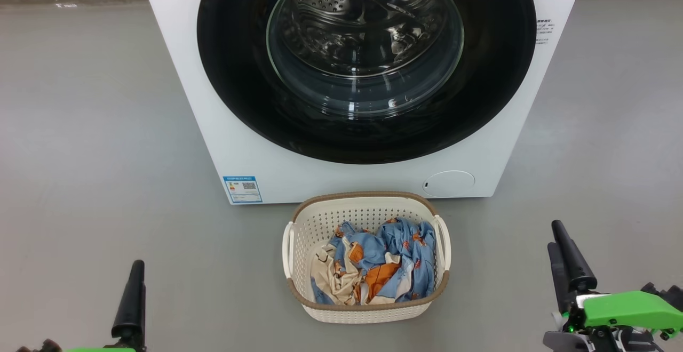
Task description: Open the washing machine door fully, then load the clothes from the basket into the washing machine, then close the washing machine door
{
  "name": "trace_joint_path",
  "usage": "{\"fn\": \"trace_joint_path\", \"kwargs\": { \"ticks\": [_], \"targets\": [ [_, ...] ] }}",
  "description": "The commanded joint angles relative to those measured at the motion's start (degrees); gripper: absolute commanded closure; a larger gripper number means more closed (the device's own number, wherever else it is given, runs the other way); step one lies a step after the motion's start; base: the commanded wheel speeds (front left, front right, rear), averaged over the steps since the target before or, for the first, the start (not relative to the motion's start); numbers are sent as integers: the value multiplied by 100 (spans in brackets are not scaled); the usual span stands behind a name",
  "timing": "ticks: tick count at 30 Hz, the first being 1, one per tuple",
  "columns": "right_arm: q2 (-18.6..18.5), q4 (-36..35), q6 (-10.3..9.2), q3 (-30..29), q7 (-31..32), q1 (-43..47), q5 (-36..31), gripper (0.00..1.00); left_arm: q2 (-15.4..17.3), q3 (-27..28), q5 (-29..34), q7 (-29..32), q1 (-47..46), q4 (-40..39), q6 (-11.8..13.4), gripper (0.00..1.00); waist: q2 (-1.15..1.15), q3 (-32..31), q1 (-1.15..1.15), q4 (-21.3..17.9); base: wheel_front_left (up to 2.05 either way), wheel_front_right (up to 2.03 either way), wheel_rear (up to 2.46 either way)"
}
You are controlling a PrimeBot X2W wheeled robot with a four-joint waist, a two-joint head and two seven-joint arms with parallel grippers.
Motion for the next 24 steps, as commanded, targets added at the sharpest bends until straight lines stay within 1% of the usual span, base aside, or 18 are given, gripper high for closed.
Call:
{"fn": "trace_joint_path", "kwargs": {
  "ticks": [1,5,6,11,16,24],
  "targets": [
    [-58,-193,16,119,-80,-325,-230,0,195,-6,226,-92,-245,-191,-17,0,0,2,0,-1,0,0,0],
    [-62,-192,17,207,-148,-357,-581,0,280,-115,522,-188,-275,-161,-18,0,0,7,0,-5,0,0,0],
    [-62,-192,17,207,-148,-357,-581,0,280,-115,522,-188,-275,-161,-18,0,0,7,0,-5,0,0,0],
    [-67,-160,18,309,-233,-398,-1156,0,369,-212,818,-280,-310,-155,-20,0,0,14,0,-14,0,0,0],
    [-73,-121,19,413,-318,-426,-1582,0,419,-228,1219,-365,-324,-177,-22,0,0,16,0,-25,0,0,0],
    [-81,30,21,501,-453,-504,-2564,0,497,-285,1870,-500,-334,-221,-25,0,0,15,0,-49,0,0,0]
  ]
}}
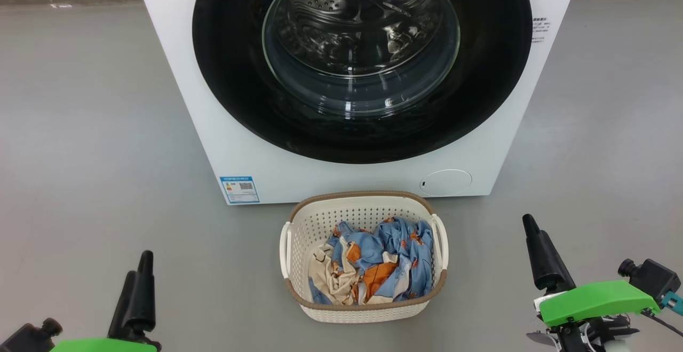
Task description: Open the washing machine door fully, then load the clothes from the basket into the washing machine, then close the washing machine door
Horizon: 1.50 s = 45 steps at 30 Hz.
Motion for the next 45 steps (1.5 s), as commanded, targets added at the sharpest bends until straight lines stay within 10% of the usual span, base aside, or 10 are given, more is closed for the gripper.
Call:
{"fn": "trace_joint_path", "kwargs": {
  "ticks": [1,45],
  "targets": [
    [-58,-122,20,66,-73,-286,-224,0,154,69,159,-78,-226,-196,-23,0,0,-2,0,-3,0,0,0],
    [-103,4,30,510,-820,-542,-3472,0,722,-526,2266,-821,-396,-207,-40,0,0,-24,0,36,0,0,0]
  ]
}}
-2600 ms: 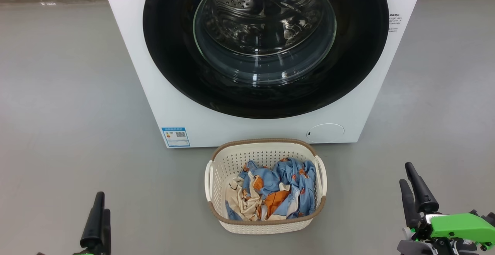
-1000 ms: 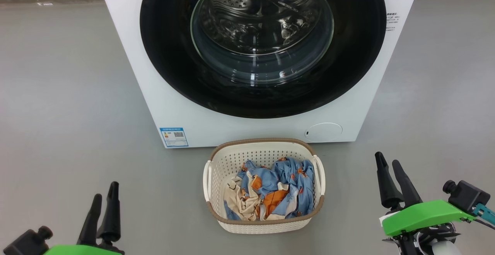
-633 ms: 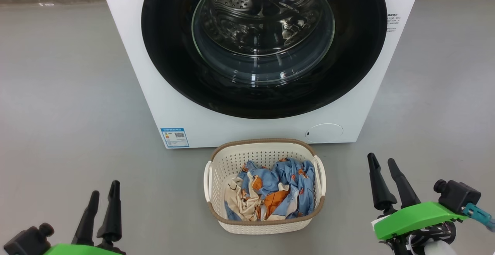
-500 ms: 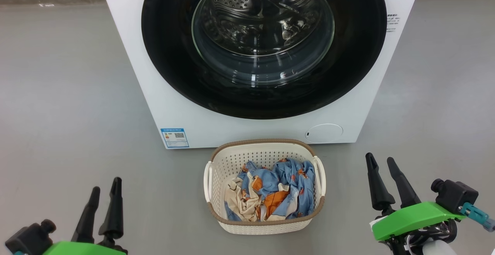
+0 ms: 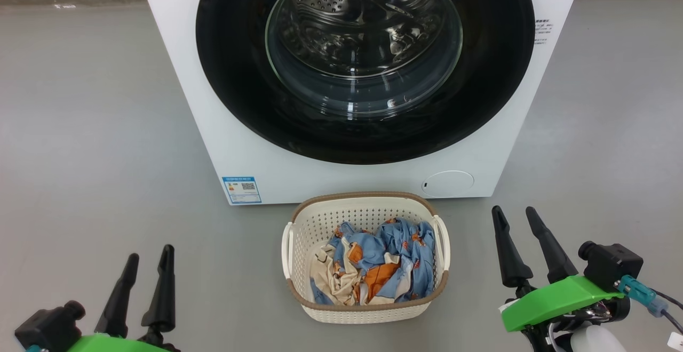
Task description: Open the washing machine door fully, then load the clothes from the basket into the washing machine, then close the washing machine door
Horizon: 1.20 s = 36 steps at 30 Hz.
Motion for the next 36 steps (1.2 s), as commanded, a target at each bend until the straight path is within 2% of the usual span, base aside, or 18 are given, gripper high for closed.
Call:
{"fn": "trace_joint_path", "kwargs": {
  "ticks": [1,18,36],
  "targets": [
    [-55,-147,30,139,-121,-293,-236,0,191,132,170,-90,-290,-192,-33,0,0,1,0,1,0,0,0],
    [-73,-220,34,287,-410,-412,-1292,0,417,42,875,-377,-347,-291,-40,0,0,35,0,-11,0,0,0],
    [-73,-243,34,226,-415,-385,-1266,0,361,177,896,-382,-356,-280,-40,0,0,37,0,-14,0,0,0]
  ]
}}
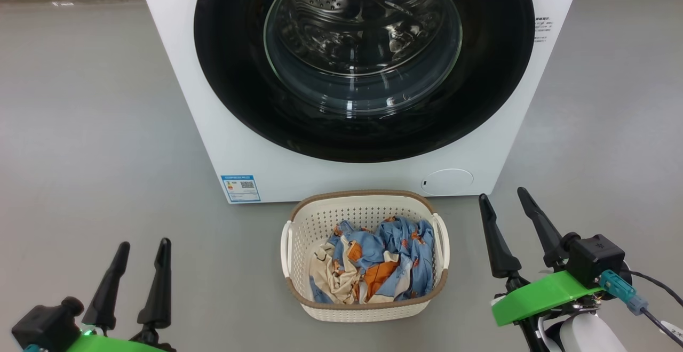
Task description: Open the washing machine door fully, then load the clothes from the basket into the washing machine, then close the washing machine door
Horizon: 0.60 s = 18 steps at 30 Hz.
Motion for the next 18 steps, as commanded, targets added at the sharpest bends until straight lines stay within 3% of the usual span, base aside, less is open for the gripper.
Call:
{"fn": "trace_joint_path", "kwargs": {
  "ticks": [1,18],
  "targets": [
    [-43,-149,33,80,-72,-190,1,0,144,245,69,-61,-312,-161,-30,0,0,3,0,0,0,0,0],
    [-43,-141,33,-4,-72,-141,21,0,157,278,98,-61,-308,-105,-30,0,0,14,0,-23,0,0,0]
  ]
}}
